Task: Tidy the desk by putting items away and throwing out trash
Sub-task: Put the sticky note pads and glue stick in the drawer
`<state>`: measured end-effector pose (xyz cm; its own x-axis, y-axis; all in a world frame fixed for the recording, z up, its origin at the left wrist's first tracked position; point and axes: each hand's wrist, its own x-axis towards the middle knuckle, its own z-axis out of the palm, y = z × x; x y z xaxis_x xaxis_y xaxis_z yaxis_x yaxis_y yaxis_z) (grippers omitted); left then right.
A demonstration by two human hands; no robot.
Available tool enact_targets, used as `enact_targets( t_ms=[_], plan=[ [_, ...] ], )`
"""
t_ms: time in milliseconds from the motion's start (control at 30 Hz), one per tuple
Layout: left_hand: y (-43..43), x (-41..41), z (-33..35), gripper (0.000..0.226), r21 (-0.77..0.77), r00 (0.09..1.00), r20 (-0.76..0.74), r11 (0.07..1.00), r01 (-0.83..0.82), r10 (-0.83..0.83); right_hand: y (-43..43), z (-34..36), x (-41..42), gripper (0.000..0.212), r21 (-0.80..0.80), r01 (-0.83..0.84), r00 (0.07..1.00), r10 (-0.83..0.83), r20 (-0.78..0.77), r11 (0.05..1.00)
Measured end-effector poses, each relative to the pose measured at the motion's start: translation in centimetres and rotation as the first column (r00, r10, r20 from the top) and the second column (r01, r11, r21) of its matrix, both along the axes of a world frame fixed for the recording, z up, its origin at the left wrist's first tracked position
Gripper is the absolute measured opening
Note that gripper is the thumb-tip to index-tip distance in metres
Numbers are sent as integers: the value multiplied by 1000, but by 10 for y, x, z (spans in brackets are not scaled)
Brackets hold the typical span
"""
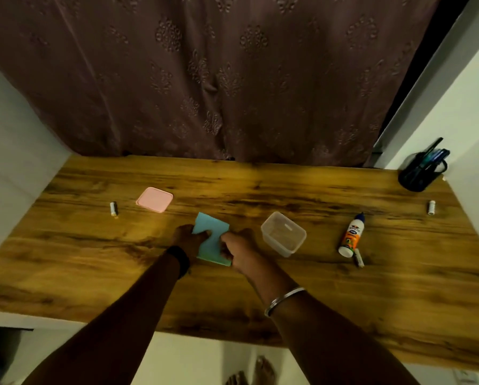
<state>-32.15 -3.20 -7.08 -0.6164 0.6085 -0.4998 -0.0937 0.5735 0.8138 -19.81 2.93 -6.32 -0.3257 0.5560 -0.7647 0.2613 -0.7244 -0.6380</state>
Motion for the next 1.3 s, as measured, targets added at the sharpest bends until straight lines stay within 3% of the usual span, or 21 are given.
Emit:
enact_targets(
  t_ms=[100,200,333,500,567,633,767,867,967,1067,1167,1300],
  plan=[
    [1,13,17,25,127,991,122,990,-63,47,8,12,-2,21,10,22,997,-21,-70,1000],
    [6,22,34,22,210,985,173,976,-53,16,27,34,18,11,223,104,992,-84,-98,969],
    [25,24,47,31,303,978,206,953,-25,-40,71,47,73,16,617,210,970,-241,-35,758],
    [68,59,75,33,453,977,192,892,-1,-97,107,55,173,32,784,142,856,-472,209,604],
    [84,83,80,37,482,952,258,876,19,-163,115,46,204,30,767,31,803,-473,363,641],
    [96,106,79,40,481,920,333,876,23,-207,122,38,228,35,655,-96,726,-398,562,750],
    [112,153,72,25,392,817,529,920,5,-230,124,27,252,46,477,-174,705,-230,671,861],
    [117,175,67,21,320,733,647,947,-12,-210,127,12,253,35,520,7,745,-351,567,854],
    [122,186,67,21,308,672,710,951,-28,-210,135,-8,259,46,581,122,767,-448,459,805],
    [123,187,69,28,313,653,734,947,-76,-190,128,10,258,52,603,312,849,-500,169,734],
    [122,179,73,46,343,627,749,935,-91,-214,121,30,251,38,676,316,904,-427,-3,666],
    [114,167,82,46,403,629,727,913,-67,-275,109,62,226,33,670,248,966,-230,-118,699]
  ],
)
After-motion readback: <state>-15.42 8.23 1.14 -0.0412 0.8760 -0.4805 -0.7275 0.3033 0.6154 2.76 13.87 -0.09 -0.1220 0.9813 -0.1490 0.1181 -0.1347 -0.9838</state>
